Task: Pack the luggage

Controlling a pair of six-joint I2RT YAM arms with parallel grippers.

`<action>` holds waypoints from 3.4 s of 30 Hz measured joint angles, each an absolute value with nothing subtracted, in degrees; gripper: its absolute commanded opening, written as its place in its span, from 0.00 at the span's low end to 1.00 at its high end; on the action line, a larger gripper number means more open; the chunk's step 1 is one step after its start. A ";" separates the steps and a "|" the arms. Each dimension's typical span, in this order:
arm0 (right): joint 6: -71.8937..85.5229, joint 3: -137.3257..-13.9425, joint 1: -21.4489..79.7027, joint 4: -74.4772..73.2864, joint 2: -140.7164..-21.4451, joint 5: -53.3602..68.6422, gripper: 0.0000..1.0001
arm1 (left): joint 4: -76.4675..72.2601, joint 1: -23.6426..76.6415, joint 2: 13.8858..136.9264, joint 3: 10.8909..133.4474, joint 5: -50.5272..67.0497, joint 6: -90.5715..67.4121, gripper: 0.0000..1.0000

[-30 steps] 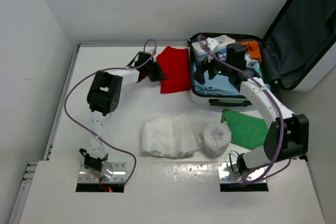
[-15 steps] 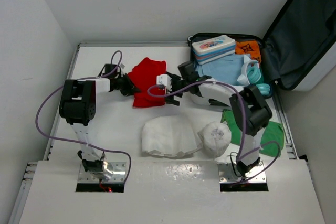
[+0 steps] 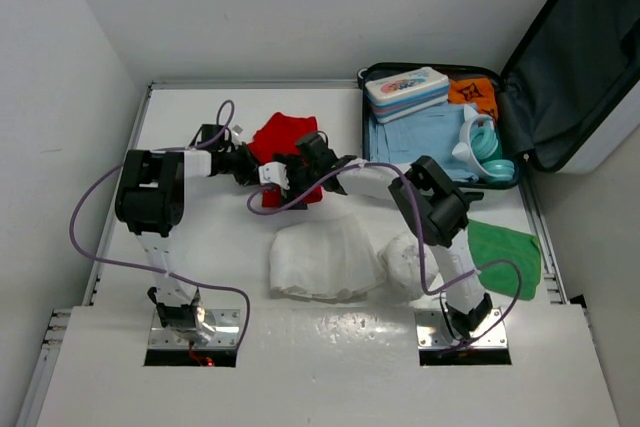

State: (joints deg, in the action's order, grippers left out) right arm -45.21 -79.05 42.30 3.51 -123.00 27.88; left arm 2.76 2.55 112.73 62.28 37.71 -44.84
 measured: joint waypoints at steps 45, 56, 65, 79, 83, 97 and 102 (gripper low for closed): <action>44.36 -104.88 -3.03 -8.86 -125.95 56.86 0.00 | 5.08 -13.06 112.84 69.34 46.87 -43.88 0.91; 34.92 -101.65 -20.60 -27.90 -121.86 58.11 0.00 | 5.67 -12.40 114.78 69.69 46.50 -42.11 0.98; 22.63 -107.35 -24.08 -38.15 -121.56 49.95 0.95 | 9.72 -6.28 114.15 70.46 42.02 -33.56 1.00; 7.14 -106.30 -17.74 -38.98 -107.00 42.04 0.94 | 41.50 4.84 103.59 80.97 42.15 23.99 0.95; -5.06 -100.68 -12.67 -43.20 -97.27 42.46 0.85 | 47.16 12.16 103.55 74.83 42.94 33.01 0.95; -32.64 -70.08 -5.76 -62.70 -72.49 38.98 0.71 | 36.36 13.37 93.32 68.45 38.00 30.89 0.97; -36.32 -58.85 1.69 -63.24 -67.94 35.86 0.72 | 35.27 13.52 93.32 68.27 37.65 30.63 0.97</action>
